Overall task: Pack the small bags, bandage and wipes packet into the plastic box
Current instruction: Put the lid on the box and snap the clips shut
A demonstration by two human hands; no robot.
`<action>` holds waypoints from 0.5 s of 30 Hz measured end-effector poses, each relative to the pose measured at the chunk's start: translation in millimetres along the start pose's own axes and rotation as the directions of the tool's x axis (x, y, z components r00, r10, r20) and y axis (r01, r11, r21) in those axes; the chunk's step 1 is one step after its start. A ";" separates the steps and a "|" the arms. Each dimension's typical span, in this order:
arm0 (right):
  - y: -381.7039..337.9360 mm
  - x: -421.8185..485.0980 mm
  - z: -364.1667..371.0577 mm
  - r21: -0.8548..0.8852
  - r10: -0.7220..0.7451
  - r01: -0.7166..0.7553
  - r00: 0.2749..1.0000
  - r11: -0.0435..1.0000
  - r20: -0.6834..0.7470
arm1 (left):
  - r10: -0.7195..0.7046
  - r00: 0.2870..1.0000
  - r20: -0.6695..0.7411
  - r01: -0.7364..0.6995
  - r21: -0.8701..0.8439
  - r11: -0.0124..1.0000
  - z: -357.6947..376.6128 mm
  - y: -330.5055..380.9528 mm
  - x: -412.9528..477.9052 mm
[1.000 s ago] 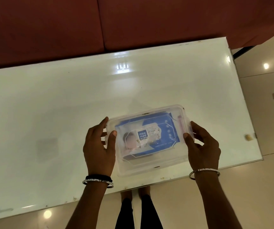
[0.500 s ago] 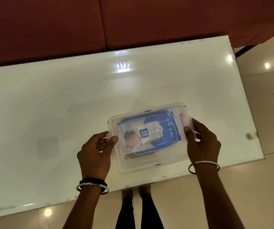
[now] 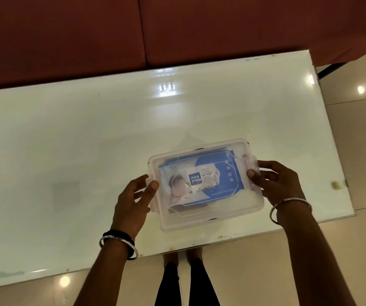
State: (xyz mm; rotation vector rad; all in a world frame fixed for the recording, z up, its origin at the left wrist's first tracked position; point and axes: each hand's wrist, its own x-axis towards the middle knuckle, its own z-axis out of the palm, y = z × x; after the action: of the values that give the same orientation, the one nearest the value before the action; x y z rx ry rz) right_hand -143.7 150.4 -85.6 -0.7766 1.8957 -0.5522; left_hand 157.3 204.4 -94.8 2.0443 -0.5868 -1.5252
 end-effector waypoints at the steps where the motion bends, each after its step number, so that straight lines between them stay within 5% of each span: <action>1: -1.1 2.1 -2.7 0.041 0.031 -0.033 0.999 0.999 0.039 | -0.049 0.996 0.073 0.052 -0.047 0.998 -0.6 -1.0 -1.1; 5: -2.0 4.5 -12.9 0.138 0.120 -0.147 0.976 0.979 0.184 | -0.134 0.957 0.257 0.162 -0.093 0.982 -1.8 -1.8 -2.2; 11: 4.3 4.0 -19.2 0.139 0.165 -0.216 0.938 0.966 0.306 | -0.058 0.998 -0.022 0.056 -0.106 0.993 0.4 2.1 4.4; 15: 9.9 6.5 -18.5 0.162 0.185 -0.255 0.917 0.953 0.353 | 0.104 0.968 -0.226 -0.059 0.198 0.979 11.8 4.8 -0.9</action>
State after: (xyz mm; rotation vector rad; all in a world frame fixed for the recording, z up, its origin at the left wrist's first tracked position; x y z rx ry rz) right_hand -165.3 153.4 -88.4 -0.4766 1.5561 -0.4339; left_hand 145.6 199.5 -93.9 2.2728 -0.7352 -1.1950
